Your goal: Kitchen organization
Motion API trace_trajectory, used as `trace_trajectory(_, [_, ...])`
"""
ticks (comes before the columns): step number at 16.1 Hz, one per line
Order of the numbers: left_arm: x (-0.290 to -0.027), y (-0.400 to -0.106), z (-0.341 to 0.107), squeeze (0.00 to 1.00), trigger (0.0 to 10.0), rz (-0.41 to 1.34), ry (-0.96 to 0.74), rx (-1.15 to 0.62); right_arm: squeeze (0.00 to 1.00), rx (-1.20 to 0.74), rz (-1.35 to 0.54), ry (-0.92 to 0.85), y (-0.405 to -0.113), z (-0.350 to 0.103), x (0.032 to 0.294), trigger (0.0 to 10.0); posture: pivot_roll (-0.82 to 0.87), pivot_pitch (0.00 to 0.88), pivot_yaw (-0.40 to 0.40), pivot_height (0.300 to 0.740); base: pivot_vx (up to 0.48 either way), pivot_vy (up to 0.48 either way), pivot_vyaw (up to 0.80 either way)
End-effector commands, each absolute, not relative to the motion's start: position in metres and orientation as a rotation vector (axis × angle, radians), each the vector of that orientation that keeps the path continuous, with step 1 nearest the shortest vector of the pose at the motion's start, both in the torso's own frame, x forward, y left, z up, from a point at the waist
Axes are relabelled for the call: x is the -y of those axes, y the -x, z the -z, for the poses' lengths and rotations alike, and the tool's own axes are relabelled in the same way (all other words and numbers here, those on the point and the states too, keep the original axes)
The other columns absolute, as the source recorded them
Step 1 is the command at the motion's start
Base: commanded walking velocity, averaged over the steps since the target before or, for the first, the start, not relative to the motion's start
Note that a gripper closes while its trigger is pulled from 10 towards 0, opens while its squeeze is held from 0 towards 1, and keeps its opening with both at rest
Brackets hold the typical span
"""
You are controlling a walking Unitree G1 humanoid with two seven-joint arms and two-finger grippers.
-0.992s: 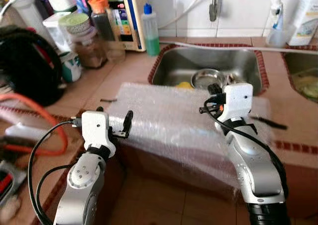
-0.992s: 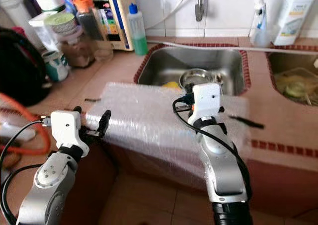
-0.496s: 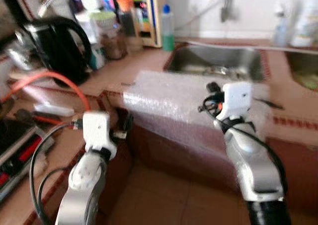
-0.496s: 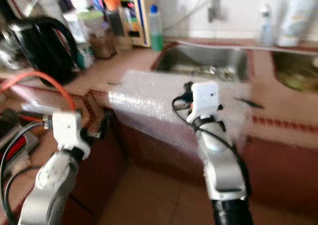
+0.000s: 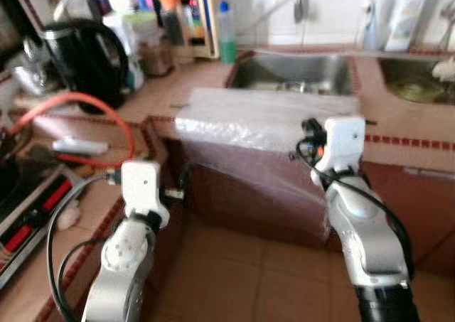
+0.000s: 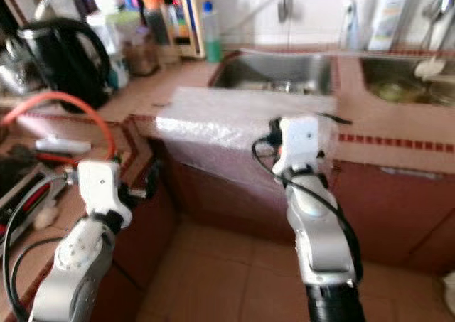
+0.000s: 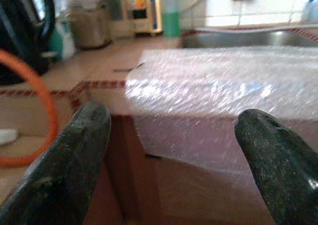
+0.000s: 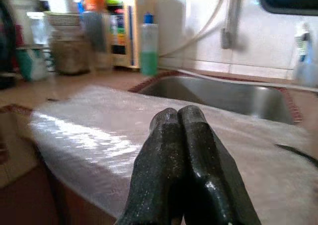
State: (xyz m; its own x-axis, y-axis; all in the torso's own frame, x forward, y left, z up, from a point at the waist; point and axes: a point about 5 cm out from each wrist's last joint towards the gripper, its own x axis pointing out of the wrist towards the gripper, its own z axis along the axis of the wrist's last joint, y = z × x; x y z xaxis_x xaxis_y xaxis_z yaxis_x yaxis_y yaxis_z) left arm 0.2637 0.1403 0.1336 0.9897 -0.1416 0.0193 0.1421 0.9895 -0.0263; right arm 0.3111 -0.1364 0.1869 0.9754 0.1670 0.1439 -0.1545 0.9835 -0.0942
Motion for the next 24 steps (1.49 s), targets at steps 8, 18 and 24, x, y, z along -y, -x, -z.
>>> trace_trajectory(8, [-0.15,-0.255,-0.072,0.0,10.0,0.114,-0.046,-0.161,0.0,0.039,-0.247,0.131,-0.312,-0.145,0.128,10.0,-0.19,0.028,0.105,0.74,0.0,0.0,0.0])
trace_trajectory(18, [-0.173,-0.228,0.052,0.0,10.0,0.117,-0.214,-0.728,0.0,-0.614,-0.241,0.152,-0.278,0.014,0.148,10.0,-0.21,0.011,0.092,0.74,0.0,0.0,0.0])
trace_trajectory(24, [-0.161,-0.204,0.073,0.0,10.0,0.234,-0.259,-0.865,0.0,-0.833,-0.333,0.327,-0.234,0.056,0.157,10.0,-0.2,0.0,0.082,0.74,0.0,0.0,0.36])
